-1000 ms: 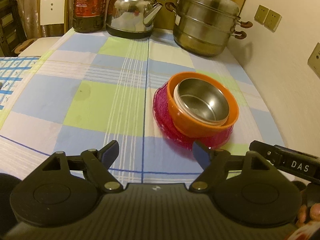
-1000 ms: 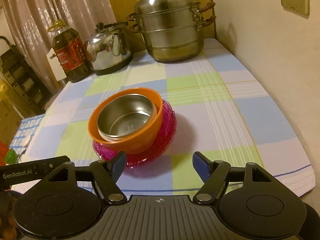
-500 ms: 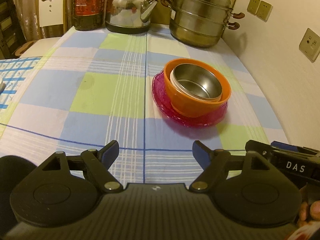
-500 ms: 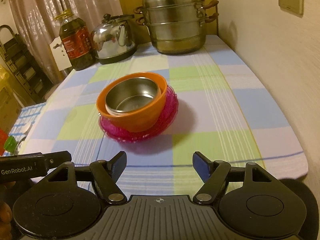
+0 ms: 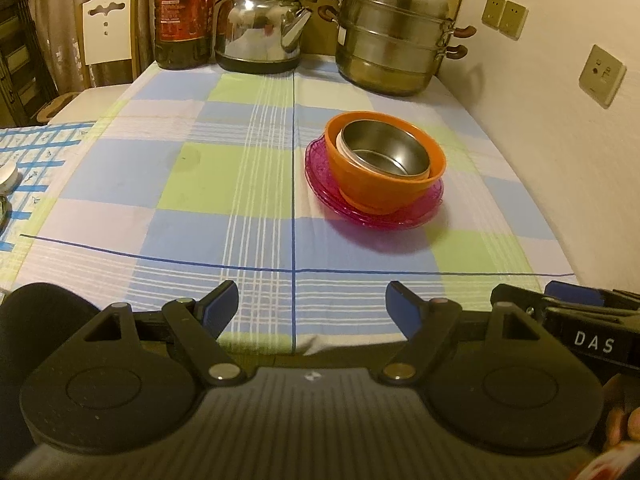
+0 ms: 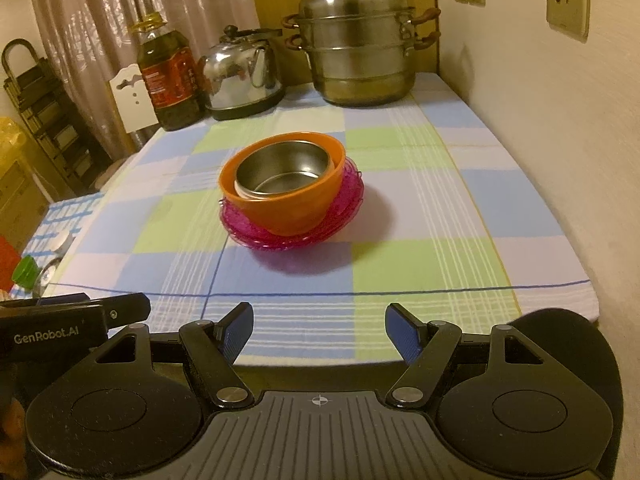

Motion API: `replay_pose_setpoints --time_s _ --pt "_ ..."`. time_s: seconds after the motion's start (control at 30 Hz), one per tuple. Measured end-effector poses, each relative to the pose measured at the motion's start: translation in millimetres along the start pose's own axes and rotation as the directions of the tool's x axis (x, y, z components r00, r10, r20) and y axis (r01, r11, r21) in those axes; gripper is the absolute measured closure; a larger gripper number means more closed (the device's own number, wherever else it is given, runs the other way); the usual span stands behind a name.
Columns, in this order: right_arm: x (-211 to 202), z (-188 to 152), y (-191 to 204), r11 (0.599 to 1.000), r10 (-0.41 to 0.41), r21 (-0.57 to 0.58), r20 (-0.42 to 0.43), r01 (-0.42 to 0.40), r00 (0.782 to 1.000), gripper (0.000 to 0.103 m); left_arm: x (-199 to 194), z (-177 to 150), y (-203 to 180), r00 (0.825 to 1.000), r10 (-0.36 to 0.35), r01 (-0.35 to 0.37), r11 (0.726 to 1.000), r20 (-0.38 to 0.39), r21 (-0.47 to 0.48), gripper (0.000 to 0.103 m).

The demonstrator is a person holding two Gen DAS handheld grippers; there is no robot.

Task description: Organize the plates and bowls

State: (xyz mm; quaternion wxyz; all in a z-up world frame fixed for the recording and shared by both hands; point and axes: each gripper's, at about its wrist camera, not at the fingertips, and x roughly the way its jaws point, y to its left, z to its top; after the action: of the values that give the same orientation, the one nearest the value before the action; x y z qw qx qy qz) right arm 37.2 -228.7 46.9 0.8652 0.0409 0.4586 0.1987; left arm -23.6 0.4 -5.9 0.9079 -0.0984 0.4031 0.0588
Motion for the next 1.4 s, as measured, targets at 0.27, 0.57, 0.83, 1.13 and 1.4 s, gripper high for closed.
replay_pose_setpoints --time_s 0.27,0.57,0.83,1.13,1.4 --pt "-19.7 -4.9 7.1 1.0 0.003 -0.022 0.027 -0.002 1.0 0.03 -21.9 -5.9 -4.4 0.999 0.005 -0.006 1.0 0.035 0.007 0.024" --pt "-32.6 -2.7 15.6 0.999 0.008 -0.04 0.059 -0.006 0.998 0.03 -38.3 -10.2 -1.1 0.998 0.014 -0.015 1.0 0.068 0.01 0.024" --pt "-32.3 -6.2 20.3 0.999 0.018 -0.051 0.053 -0.015 0.998 0.03 -40.8 -11.6 0.6 0.997 0.012 -0.013 1.0 0.074 0.013 0.024" --pt "-32.3 -7.9 19.6 0.999 0.018 -0.043 0.056 -0.015 0.998 0.03 -43.0 -12.2 0.7 0.997 0.01 -0.011 1.0 0.075 0.014 0.024" --pt "-32.8 -7.2 18.5 0.999 0.018 -0.044 0.056 -0.015 0.998 0.03 -43.3 -12.1 0.1 0.997 0.01 -0.011 1.0 0.074 0.013 0.024"
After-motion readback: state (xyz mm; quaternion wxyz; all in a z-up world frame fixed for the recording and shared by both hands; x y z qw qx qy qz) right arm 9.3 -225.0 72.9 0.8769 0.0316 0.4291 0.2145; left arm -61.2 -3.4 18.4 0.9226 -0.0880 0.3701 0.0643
